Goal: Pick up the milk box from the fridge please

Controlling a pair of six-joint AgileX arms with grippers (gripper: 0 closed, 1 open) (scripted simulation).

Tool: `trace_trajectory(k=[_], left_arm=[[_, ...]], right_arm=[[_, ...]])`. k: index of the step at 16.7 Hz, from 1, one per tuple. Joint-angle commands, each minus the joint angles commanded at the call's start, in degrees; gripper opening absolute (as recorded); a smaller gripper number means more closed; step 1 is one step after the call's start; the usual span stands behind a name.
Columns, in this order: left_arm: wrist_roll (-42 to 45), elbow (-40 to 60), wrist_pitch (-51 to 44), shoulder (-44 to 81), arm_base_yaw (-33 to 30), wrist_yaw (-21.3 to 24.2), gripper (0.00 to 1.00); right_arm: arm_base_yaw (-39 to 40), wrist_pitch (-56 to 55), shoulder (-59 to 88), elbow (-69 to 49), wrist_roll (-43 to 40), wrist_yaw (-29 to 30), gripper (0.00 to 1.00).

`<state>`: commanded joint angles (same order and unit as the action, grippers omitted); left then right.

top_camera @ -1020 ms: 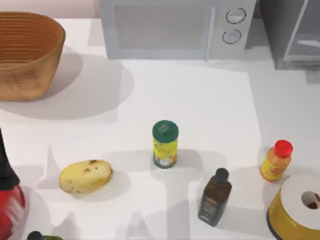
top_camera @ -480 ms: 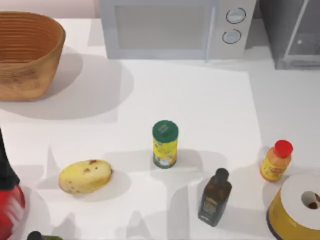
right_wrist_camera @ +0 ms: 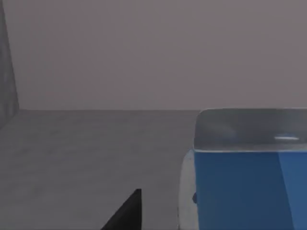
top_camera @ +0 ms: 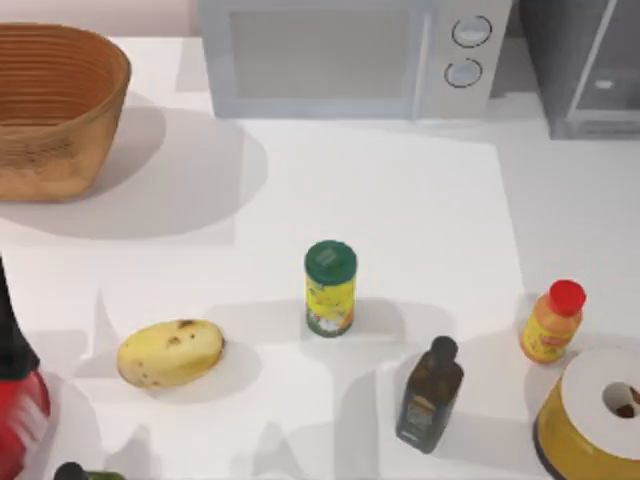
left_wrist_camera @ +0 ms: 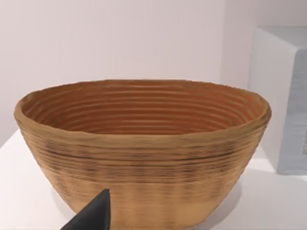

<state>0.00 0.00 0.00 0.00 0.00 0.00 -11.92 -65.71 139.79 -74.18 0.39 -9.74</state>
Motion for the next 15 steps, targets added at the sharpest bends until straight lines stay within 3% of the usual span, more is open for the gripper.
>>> trace_trajectory(k=[8, 15], left_arm=[[0.0, 0.0, 0.0, 0.0, 0.0, 0.0, 1.0], [0.0, 0.0, 0.0, 0.0, 0.0, 0.0, 1.0]], right_arm=[[0.0, 0.0, 0.0, 0.0, 0.0, 0.0, 0.02], [0.0, 0.0, 0.0, 0.0, 0.0, 0.0, 0.0]])
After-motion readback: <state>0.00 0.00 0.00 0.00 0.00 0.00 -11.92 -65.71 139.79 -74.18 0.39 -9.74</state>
